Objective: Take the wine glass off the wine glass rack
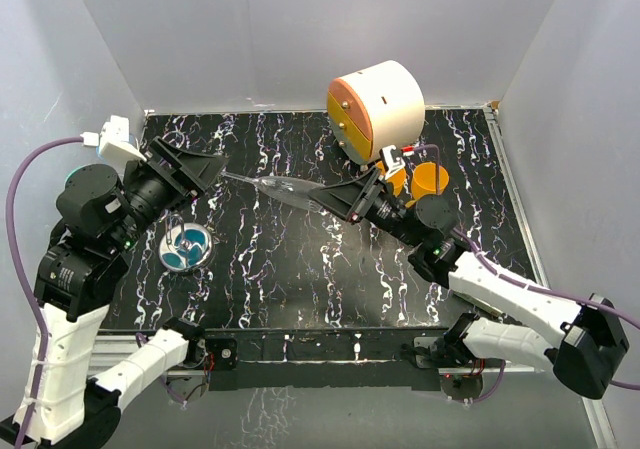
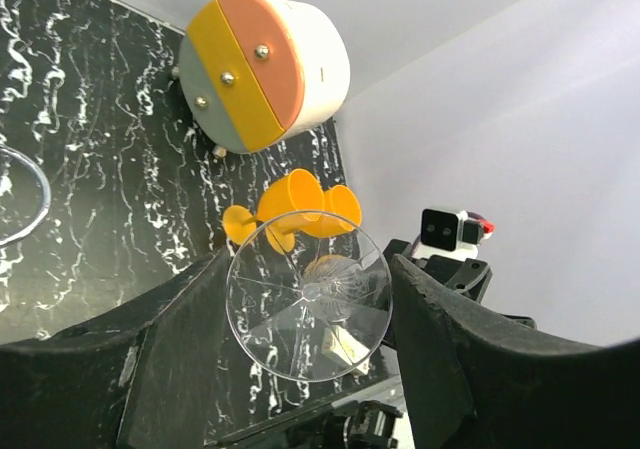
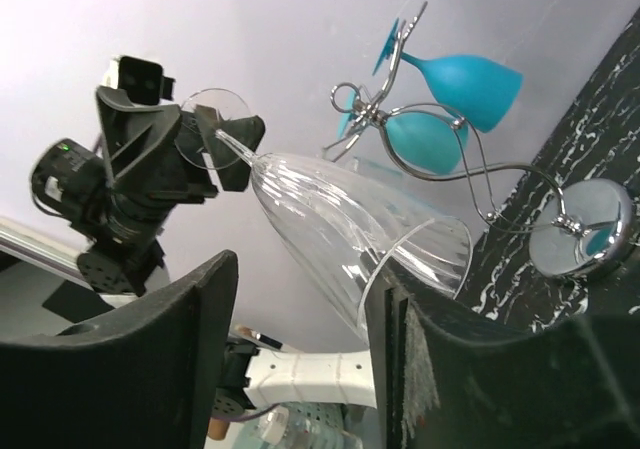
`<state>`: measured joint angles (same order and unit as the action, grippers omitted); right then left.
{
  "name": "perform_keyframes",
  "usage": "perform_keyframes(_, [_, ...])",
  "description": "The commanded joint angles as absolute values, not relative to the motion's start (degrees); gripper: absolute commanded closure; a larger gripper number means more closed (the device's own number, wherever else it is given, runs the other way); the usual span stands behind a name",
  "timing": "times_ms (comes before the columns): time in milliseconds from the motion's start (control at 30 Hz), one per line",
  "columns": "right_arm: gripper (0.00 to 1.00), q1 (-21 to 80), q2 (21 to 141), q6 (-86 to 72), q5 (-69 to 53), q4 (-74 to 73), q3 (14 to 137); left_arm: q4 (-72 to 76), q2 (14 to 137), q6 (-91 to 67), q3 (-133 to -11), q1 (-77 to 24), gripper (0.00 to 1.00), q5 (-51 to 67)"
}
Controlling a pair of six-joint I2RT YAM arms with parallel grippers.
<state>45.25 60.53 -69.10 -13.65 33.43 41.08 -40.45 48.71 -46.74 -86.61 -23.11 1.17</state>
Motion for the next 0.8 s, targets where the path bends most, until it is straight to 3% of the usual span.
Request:
perform_keyframes(0, [0.56, 45.15, 58.53, -69.91, -12.80, 40.96, 40.38, -33.96, 46.92, -51.54, -83.02, -23.47, 0.42, 4.45])
perform_keyframes(333, [1.00, 45.18, 54.89, -75.28, -11.54, 45.57, 37.67, -25.15, 41.85, -61.68, -71.90, -23.47, 0.35, 5.82])
perform_keyframes(400, [1.00, 45.18, 54.14, -75.66, -10.90, 45.47, 37.50, -23.48, 41.49, -63.00, -70.14, -23.47, 0.29, 6.95])
perform_keyframes(500, [1.00, 45.13, 52.28, -75.23, -8.93, 42.79, 37.27, -24.11, 41.73, -63.00, -69.46, -23.47, 0.05, 7.17])
perform_keyframes(533, [1.00, 45.17, 51.27, -74.39, -7.81, 40.80, 37.24, -24.88, 41.82, -62.30, -69.82, -23.47, 0.02, 6.44])
perform_keyframes(667, [1.00, 45.18, 46.69, -66.09, -3.49, 27.78, 37.80, -30.31, 41.84, -57.80, -73.13, -23.47, 0.01, 2.11])
perform_keyframes(767, [1.00, 45.18, 43.83, -57.78, 1.63, 7.73, 40.82, -35.41, 41.63, -53.92, -76.29, -23.47, 0.01, -2.53])
